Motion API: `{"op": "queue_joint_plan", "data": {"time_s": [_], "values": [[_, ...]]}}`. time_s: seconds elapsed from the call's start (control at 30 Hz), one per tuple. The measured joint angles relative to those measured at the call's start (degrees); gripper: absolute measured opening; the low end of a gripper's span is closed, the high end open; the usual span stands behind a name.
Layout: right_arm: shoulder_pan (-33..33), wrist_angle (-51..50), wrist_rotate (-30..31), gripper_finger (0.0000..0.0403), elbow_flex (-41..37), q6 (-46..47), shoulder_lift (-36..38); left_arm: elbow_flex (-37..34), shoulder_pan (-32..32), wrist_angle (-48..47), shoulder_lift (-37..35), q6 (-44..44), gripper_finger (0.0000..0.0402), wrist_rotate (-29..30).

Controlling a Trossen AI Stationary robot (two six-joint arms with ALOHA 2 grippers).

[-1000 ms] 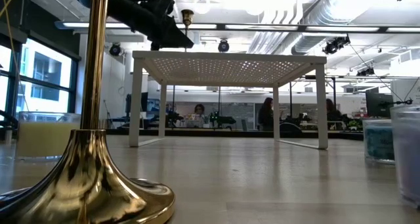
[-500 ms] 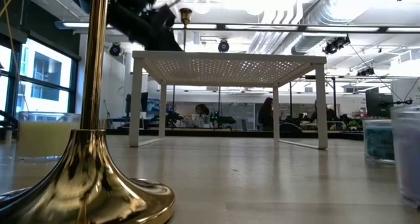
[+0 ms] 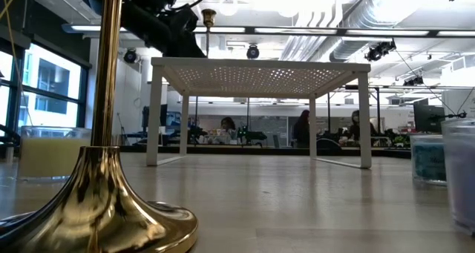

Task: Pick & Place candle stick holders
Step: Put the top yellow candle holder on the shelf

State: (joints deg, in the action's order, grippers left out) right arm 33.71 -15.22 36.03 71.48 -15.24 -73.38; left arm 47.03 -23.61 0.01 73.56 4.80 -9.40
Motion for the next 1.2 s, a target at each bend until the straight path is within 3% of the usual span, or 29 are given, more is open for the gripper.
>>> {"op": "queue_joint_plan", "data": {"time_s": [0.47,1.2], "values": [[-1.47,-0.02,-1.07,0.0247,0.00,0.08,0.00,0.02,-0.01,0.26,-0.02,2.58,0.0033,-3.79],[-2.60,-0.59,-3.77,0.0247,0.00,0.22,0.00,0.22,0.03,-1.01,-0.13,1.08,0.0033,-3.64]]}}
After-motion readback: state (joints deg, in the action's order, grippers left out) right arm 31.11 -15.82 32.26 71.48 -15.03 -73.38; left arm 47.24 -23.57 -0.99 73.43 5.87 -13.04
